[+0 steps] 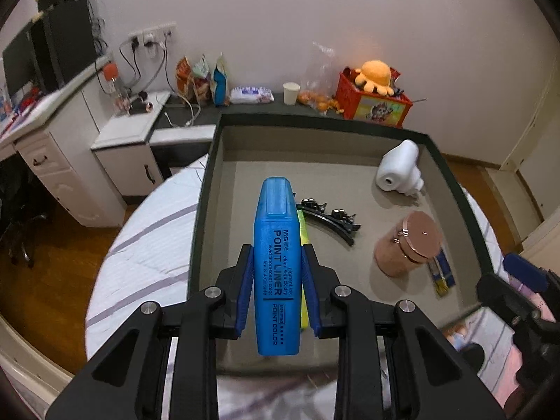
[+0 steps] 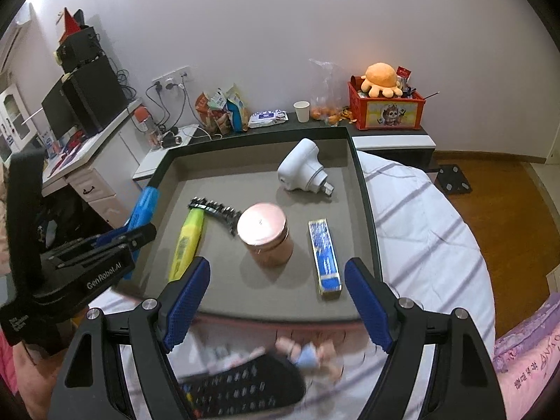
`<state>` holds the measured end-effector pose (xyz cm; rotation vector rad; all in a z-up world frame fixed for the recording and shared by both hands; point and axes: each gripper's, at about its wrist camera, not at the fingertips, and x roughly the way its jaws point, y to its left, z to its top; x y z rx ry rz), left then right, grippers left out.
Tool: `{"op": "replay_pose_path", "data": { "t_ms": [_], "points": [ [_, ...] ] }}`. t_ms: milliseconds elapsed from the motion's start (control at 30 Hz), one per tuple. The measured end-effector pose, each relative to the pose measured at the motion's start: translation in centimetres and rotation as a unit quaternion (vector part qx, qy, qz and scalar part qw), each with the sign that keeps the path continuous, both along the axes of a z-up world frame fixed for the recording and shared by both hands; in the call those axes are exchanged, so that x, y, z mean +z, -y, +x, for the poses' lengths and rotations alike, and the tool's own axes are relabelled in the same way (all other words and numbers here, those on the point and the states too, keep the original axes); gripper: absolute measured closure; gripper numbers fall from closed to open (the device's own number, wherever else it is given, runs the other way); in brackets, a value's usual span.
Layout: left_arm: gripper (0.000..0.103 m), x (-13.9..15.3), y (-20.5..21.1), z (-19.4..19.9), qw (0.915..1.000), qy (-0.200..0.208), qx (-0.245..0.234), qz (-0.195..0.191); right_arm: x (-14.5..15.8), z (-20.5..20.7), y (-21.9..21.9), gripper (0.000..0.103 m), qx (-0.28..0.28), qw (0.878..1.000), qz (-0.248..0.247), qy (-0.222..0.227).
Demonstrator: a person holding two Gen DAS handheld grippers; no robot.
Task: Organize rigid objects
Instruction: 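Carry the blue highlighter into the box beside the yellow highlighter, release, then reach the right gripper to the black remote and grasp it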
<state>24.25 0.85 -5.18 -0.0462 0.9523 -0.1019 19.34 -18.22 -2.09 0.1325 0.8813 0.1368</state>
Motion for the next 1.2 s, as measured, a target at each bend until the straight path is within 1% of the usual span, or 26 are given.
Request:
{"op": "replay_pose_path", "data": {
  "t_ms": [200,267,433,467,633,700,800,833,867,900,967,1033,1100,1200],
  "points": [
    [0.076,-2.6,-0.2,1.6,0.9993,-0.034,0.010,0.004,-0.8,1.9,1.0,0.022,-0.007,1.000,0.003,-0.008],
    [0.076,-2.8,0.0,1.6,0.9994,-0.030,0.010,0.016,-1.0,2.1,1.3,0.022,-0.010,1.000,0.003,-0.010],
    [0.075,-2.9,0.5,1.7,0.9988,-0.035,0.008,0.034,-1.2,1.9,1.7,0.022,-0.016,1.000,0.006,-0.012],
    [0.073,-2.9,0.7,1.8,0.9986,-0.037,0.006,0.037,-1.2,1.8,1.7,0.022,-0.015,1.000,0.005,-0.012],
    [0.061,-2.6,0.6,1.6,0.9989,-0.032,0.010,0.032,-0.9,1.2,1.8,0.022,-0.016,1.000,0.005,-0.006],
    [0.046,-2.2,0.4,1.4,0.9992,-0.026,0.015,0.026,-0.8,0.9,1.9,0.022,-0.016,1.000,0.006,-0.006],
    [0.030,-1.3,0.4,0.8,0.9997,-0.015,0.010,0.015,-0.5,0.3,1.8,0.022,-0.016,1.000,0.005,-0.004],
    [0.025,-0.5,0.6,0.3,0.9997,-0.004,0.012,0.019,-0.3,0.1,1.8,0.022,-0.016,1.000,0.006,-0.003],
    [0.013,0.1,0.6,-0.1,0.9996,0.007,0.014,0.025,-0.2,-0.2,1.9,0.022,-0.016,1.000,0.006,-0.001],
    [0.006,0.7,0.6,-0.6,0.9992,0.019,0.016,0.030,0.1,-0.5,1.9,0.022,-0.017,1.000,0.006,0.002],
    [0.006,2.2,0.5,-1.8,0.9985,0.043,0.018,0.029,0.7,-1.2,2.0,0.022,-0.018,1.000,0.006,0.009],
    [0.006,3.4,0.2,-3.1,0.9980,0.057,0.019,0.021,1.3,-2.3,2.2,0.022,-0.021,1.000,0.006,0.016],
    [0.004,4.2,-0.1,-4.3,0.9974,0.066,0.022,0.017,1.8,-3.3,2.4,0.022,-0.023,0.999,0.007,0.021],
    [0.002,5.2,-0.6,-7.0,0.9958,0.085,0.031,0.018,2.2,-5.2,2.7,0.022,-0.028,0.999,0.005,0.028]
  ]
}}
